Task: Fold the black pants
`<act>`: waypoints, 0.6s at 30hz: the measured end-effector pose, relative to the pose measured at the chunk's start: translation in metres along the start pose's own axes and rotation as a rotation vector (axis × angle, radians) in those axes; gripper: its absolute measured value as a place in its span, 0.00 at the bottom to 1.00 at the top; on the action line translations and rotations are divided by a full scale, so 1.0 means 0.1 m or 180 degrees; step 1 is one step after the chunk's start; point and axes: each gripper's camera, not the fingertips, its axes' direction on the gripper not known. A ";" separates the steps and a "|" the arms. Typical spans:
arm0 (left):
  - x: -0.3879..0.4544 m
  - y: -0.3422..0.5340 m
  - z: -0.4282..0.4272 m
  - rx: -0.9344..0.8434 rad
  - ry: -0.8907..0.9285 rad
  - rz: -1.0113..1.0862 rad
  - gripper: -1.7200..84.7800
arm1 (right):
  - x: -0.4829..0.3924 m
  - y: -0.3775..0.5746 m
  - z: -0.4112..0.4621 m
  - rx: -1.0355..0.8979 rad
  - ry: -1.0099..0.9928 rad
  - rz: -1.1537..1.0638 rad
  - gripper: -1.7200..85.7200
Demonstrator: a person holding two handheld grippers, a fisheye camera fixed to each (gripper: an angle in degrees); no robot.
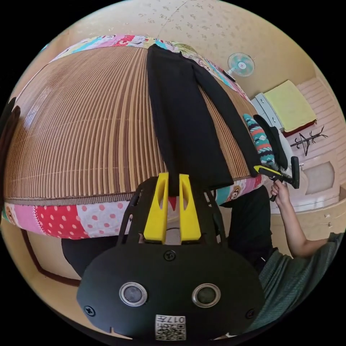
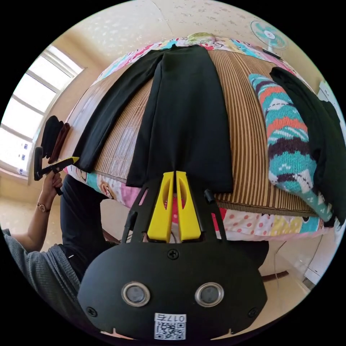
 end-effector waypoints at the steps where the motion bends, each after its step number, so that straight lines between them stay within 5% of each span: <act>1: 0.05 0.11 -0.04 -0.0033 -0.0054 0.0019 0.08 | -0.01 0.05 -0.03 -0.0029 -0.0047 -0.0018 0.04; 9: 0.36 1.02 0.21 -0.0916 0.0358 0.0149 0.09 | 0.26 0.75 -0.63 0.0117 -0.0709 -0.0356 0.05; 14: 0.10 1.34 -0.08 -0.0374 0.0322 -0.0332 0.10 | 1.19 0.70 -0.97 0.0227 -0.0575 0.0529 0.12; 18: 0.16 1.30 -0.42 0.0012 0.0369 -0.0177 0.11 | 1.54 0.69 -0.76 -0.0101 -0.0796 0.0558 0.16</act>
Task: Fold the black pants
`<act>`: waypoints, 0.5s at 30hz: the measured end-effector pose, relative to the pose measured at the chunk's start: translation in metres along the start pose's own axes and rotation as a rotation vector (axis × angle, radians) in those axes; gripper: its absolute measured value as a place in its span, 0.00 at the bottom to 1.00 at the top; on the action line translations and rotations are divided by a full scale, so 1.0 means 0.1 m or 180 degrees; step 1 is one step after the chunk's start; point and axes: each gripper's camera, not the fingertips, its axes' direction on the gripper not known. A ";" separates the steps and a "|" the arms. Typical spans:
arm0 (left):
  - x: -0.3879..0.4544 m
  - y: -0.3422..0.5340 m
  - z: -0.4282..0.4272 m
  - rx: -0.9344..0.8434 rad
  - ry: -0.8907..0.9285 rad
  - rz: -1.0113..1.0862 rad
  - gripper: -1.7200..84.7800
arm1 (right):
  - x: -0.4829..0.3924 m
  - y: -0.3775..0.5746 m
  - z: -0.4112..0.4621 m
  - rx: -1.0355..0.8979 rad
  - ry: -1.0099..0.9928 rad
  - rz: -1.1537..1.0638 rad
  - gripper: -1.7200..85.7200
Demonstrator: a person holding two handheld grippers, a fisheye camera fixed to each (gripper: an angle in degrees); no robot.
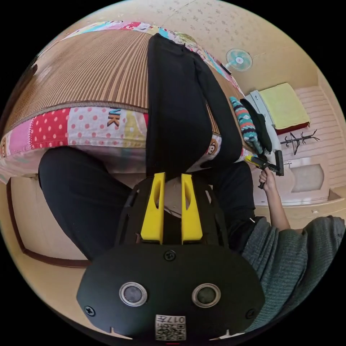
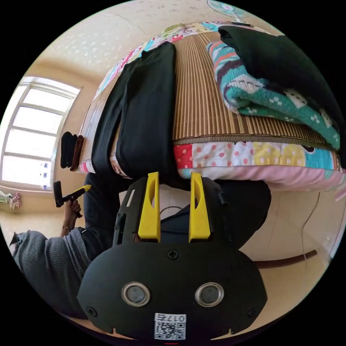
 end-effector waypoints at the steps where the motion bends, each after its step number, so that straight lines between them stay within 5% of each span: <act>1: 0.08 -0.02 -0.09 0.0075 -0.0028 0.0103 0.11 | 0.04 0.00 0.02 -0.0013 -0.0022 -0.0010 0.16; 7: 0.43 -0.06 -0.13 0.0055 0.0166 0.0433 0.11 | 0.18 0.05 -0.04 -0.0161 -0.0734 -0.0165 0.12; 12: 0.70 -0.01 -0.25 0.0156 0.0375 0.0472 0.10 | 0.08 0.67 -0.85 0.0735 -0.2679 -0.1187 0.04; 15: 0.85 -0.11 -0.23 0.0105 0.0791 0.0501 0.10 | -0.05 0.62 -1.04 0.0681 -0.2384 -0.1227 0.03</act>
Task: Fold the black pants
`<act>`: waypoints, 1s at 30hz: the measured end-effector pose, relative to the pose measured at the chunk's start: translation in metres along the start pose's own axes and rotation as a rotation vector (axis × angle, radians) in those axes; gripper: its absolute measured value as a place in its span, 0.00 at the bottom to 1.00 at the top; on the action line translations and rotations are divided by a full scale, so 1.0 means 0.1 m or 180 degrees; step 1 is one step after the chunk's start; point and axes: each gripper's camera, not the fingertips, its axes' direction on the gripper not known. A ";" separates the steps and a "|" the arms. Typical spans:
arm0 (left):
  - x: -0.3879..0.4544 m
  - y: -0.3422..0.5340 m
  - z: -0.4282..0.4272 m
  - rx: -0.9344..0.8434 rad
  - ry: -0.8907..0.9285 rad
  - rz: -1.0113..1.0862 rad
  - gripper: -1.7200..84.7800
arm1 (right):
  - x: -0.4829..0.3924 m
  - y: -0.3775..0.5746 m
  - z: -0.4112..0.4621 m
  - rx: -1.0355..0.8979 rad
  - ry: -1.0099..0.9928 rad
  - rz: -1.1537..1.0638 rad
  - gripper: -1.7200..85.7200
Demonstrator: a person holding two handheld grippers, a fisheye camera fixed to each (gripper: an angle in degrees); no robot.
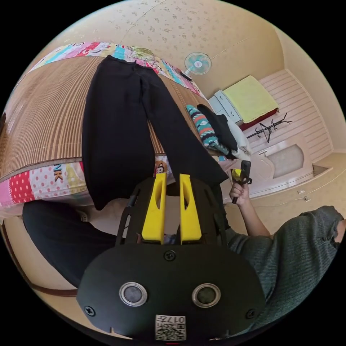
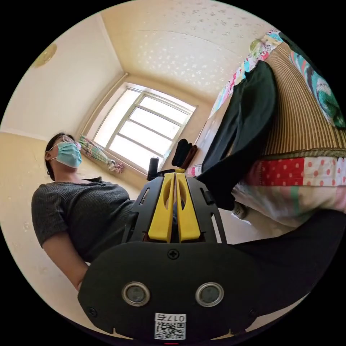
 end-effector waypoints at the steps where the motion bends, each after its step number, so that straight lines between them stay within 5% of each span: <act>1: 0.05 -0.08 0.06 -0.0050 0.0164 0.0050 0.10 | 0.00 -0.05 0.02 -0.0102 0.0250 0.0071 0.03; 5: 0.29 -0.34 0.14 -0.0239 0.0186 0.0324 0.10 | 0.33 -0.22 -0.02 -0.0290 0.1514 0.0902 0.05; 14: 0.18 0.02 0.04 -0.0262 0.0116 0.0204 0.11 | 0.92 -0.31 0.08 -0.0736 0.2173 0.1316 0.13; 19: -0.10 0.36 0.03 -0.0309 0.0173 -0.0120 0.11 | 1.04 -0.19 0.14 -0.1003 0.1731 0.1354 0.14; 24: -0.10 0.42 0.06 -0.0490 -0.0022 -0.0054 0.11 | 1.03 0.10 0.56 -0.1489 0.2143 0.1336 0.09; 30: 0.17 0.30 -0.11 -0.0371 0.0131 0.0118 0.12 | 0.13 0.15 0.50 -0.0967 0.1736 0.0735 0.06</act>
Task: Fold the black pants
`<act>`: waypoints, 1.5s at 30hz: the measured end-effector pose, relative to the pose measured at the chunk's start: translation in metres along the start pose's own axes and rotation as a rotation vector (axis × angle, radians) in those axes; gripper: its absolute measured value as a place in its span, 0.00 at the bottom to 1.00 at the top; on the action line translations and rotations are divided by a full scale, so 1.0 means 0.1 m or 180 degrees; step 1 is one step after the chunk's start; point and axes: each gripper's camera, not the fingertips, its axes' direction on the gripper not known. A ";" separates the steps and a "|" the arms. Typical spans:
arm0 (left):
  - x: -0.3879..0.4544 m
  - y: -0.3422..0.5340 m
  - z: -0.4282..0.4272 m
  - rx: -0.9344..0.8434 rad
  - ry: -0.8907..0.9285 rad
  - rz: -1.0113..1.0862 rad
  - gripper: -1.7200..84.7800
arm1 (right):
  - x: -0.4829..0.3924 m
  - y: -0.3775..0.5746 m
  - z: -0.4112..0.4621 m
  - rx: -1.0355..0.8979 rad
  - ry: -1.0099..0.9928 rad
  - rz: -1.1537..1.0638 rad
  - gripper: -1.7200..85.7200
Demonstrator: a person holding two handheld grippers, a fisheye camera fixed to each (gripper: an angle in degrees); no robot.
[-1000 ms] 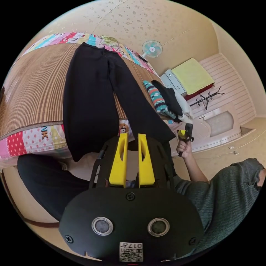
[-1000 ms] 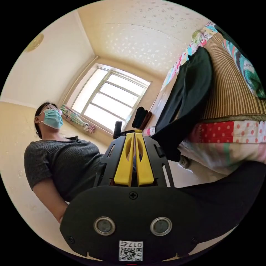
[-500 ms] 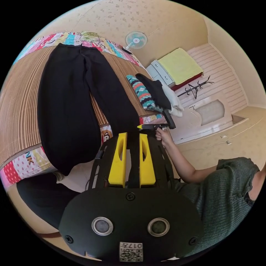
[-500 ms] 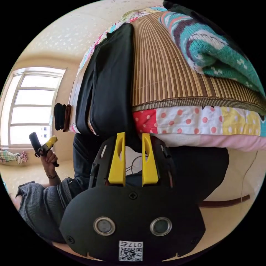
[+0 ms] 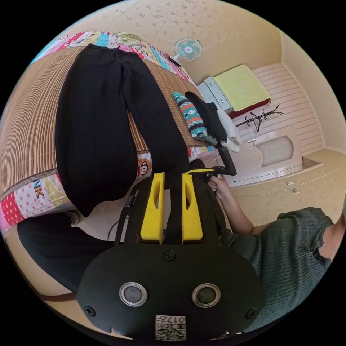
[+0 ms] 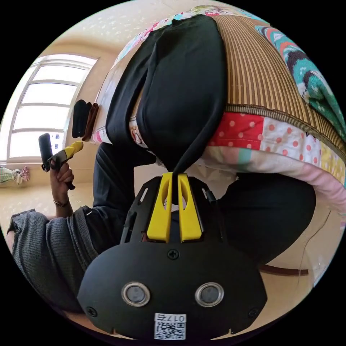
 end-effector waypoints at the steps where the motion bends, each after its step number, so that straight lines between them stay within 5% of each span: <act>1: 0.10 -0.05 -0.01 -0.0010 0.0040 0.0068 0.12 | -0.10 0.01 -0.06 0.0037 -0.0032 -0.0107 0.06; 12: 0.54 -1.14 0.55 -0.0770 0.0035 0.0437 0.22 | -1.31 -0.40 0.02 -0.0062 -0.0344 -0.1676 0.05; 18: 0.29 -0.99 0.59 -0.0760 -0.0205 0.0491 0.08 | -0.97 -0.58 0.04 -0.0431 -0.0591 -0.1806 0.05; 26: -0.19 -0.64 0.44 -0.0276 0.0164 0.0034 0.06 | 0.80 -2.36 -0.78 0.0670 -0.0407 -0.0263 0.09; 30: -0.21 -0.55 0.42 -0.0175 0.0205 0.0013 0.06 | 1.74 -3.69 -0.59 0.0953 -0.0331 0.0573 0.17; 35: -0.33 -0.47 0.32 -0.0010 0.0334 -0.0071 0.06 | 1.91 -4.70 -0.17 0.1028 0.0013 0.0870 0.21; 40: -0.61 -0.36 0.05 0.0167 0.0532 -0.0262 0.06 | 1.07 -5.19 0.22 0.1180 0.1189 0.0492 0.08; 42: -0.74 -0.25 -0.19 0.0287 0.0649 -0.0336 0.06 | 0.07 -5.29 0.54 0.1380 0.1921 -0.0276 0.07; 45: -0.87 0.04 -0.66 0.0469 0.0705 -0.0410 0.06 | -0.94 -5.39 0.99 0.1460 0.2033 -0.0907 0.06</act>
